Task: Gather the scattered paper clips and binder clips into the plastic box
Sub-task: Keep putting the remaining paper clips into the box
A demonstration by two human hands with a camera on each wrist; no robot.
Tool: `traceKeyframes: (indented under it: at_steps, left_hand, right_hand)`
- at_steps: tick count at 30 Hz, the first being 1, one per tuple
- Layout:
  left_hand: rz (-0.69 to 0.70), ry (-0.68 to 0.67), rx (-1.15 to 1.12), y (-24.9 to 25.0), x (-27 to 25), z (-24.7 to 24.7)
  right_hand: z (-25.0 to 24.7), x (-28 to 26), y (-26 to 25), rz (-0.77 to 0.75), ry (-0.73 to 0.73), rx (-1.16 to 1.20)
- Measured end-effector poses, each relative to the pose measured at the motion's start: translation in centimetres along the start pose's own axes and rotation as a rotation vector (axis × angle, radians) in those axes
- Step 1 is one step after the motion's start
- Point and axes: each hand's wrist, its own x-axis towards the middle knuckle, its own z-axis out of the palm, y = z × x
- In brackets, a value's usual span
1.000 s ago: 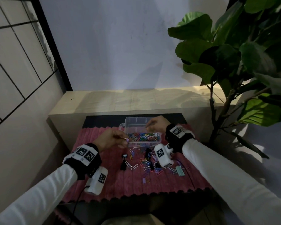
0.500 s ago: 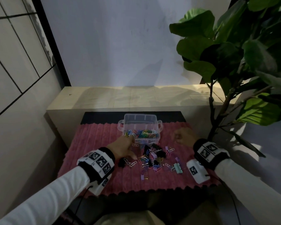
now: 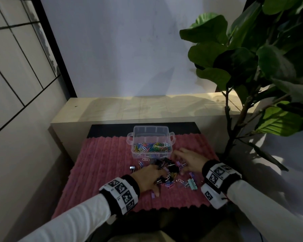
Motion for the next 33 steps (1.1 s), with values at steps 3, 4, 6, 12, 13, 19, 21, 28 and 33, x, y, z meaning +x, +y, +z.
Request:
traceKeyframes:
  at_steps: [3, 4, 6, 12, 13, 19, 21, 28, 33]
  left_hand:
    - [-0.014, -0.016, 0.010, 0.0, 0.0, 0.2]
    - [-0.017, -0.016, 0.006, -0.1, 0.0, 0.3]
    - [-0.019, -0.008, -0.010, -0.3, -0.1, 0.2]
    - [0.006, 0.073, -0.104, -1.0, -0.5, 0.0]
    - [0.009, 0.082, -0.126, -1.1, -0.5, 0.0]
    - [-0.081, 0.108, -0.380, -2.5, -1.1, -0.6]
    - [-0.129, 0.147, -0.409, -3.1, -1.5, -1.0]
    - [-0.228, 0.155, -0.470, -4.5, -2.4, -2.6]
    - [-0.185, 0.211, -0.614, -4.9, -2.8, -3.0]
  right_hand:
    - [0.1, -0.4, 0.4, -0.054, 0.015, -0.085]
    - [0.2, -0.4, 0.5, -0.065, 0.024, -0.101]
    - [0.2, -0.5, 0.7, -0.077, 0.049, -0.119]
    - [0.1, -0.5, 0.7, -0.005, 0.049, -0.073]
    - [0.1, -0.5, 0.8, 0.008, 0.051, -0.062]
    - [-0.4, -1.6, 1.7, 0.002, 0.155, 0.085]
    - [-1.1, -2.4, 1.8, 0.029, 0.203, 0.218]
    - [-0.3, -3.6, -4.0, -0.061, -0.058, 0.448]
    - [1.2, -1.9, -5.8, -0.065, -0.042, 0.213]
